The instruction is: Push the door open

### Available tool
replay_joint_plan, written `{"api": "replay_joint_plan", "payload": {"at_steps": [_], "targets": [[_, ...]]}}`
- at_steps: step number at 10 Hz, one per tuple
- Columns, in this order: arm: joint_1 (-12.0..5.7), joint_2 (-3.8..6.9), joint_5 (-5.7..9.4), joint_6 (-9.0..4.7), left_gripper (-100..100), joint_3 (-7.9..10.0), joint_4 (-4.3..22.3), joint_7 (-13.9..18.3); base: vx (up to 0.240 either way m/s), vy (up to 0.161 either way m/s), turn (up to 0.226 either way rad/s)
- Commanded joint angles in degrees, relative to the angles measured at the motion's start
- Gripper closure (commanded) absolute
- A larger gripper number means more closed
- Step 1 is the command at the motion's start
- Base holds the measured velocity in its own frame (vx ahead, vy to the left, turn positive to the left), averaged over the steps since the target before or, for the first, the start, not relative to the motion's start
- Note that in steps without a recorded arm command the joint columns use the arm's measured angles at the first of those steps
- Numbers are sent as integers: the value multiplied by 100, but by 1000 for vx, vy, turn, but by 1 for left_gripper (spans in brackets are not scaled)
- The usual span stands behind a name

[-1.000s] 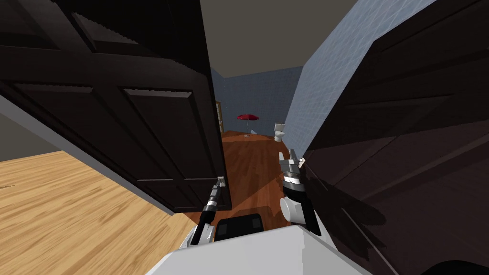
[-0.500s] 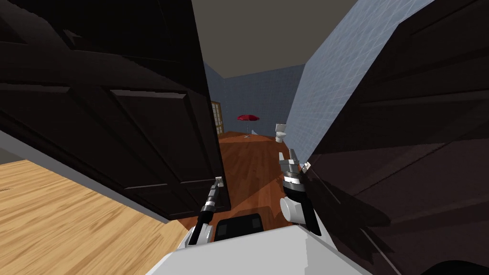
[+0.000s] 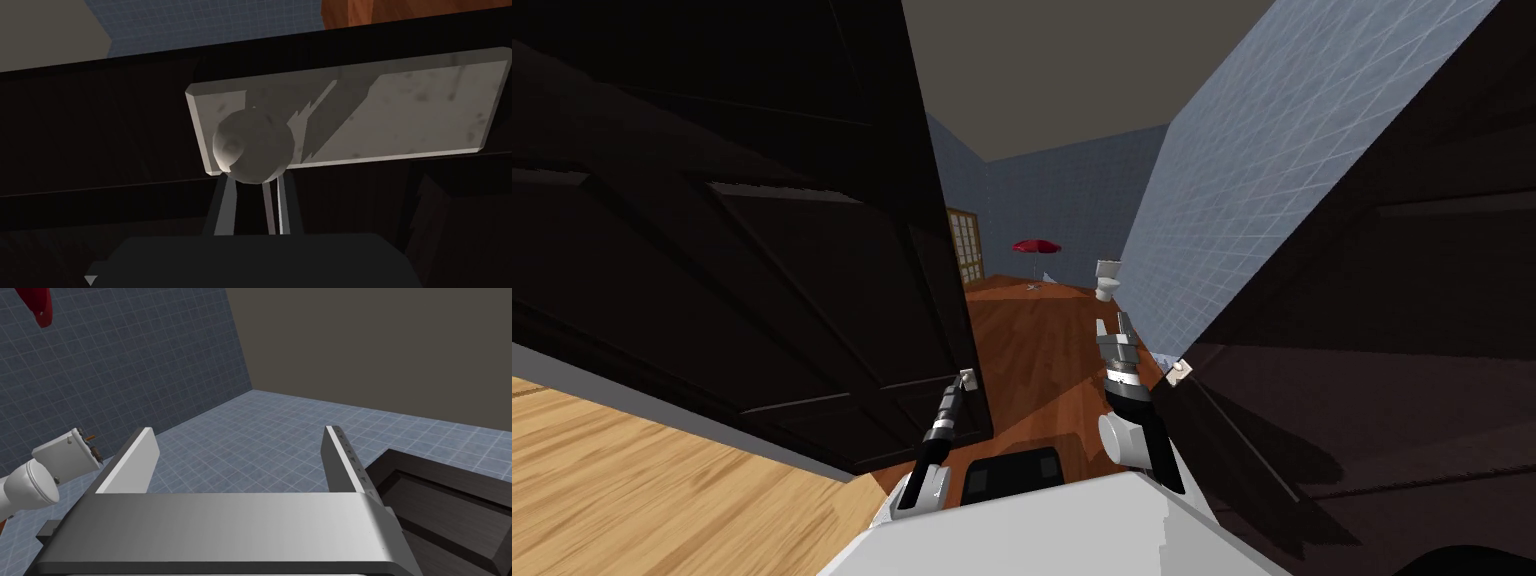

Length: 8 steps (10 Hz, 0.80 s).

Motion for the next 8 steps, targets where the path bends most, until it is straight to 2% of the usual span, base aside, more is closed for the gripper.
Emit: {"api": "replay_joint_plan", "payload": {"at_steps": [1, 2, 6, 8], "targets": [[-22, 25, 62, 2, 100, 157, -9, -45, 201, -43, 91], [22, -9, 57, 32, -100, 80, -64, -8, -38, -81, 61], [72, -96, 102, 75, -100, 71, -153, 24, -214, -69, 40], [106, -208, 134, 105, -100, 64, -215, 46, -226, -98, 53]]}}
